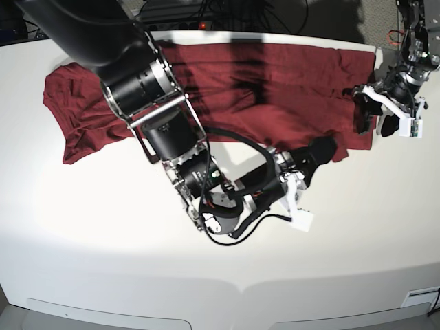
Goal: Fold the T-shirt properly
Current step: 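Drag the sleeve across the shirt toward the left gripper, then release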
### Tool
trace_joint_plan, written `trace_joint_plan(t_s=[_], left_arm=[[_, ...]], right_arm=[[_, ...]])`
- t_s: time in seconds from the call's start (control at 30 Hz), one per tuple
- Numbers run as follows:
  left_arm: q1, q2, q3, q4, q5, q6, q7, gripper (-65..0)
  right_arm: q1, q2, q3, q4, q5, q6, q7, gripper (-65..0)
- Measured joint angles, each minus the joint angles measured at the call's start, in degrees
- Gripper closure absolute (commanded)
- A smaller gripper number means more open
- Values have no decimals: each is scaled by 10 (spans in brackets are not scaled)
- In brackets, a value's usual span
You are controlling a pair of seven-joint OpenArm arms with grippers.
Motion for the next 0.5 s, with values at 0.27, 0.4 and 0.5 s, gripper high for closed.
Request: trace_joint_plan(t_s=[0.27,0.4,0.5], left_arm=[[0,0,0,0,0,0,1,-356],[0,0,0,0,0,0,1,-356],[0,0,0,0,0,0,0,-356]], right_arm=[[0,0,-62,0,-1,0,-1,0],[-3,0,-63,0,-1,0,-1,-53],[-5,0,-63,0,-1,0,1,-241]])
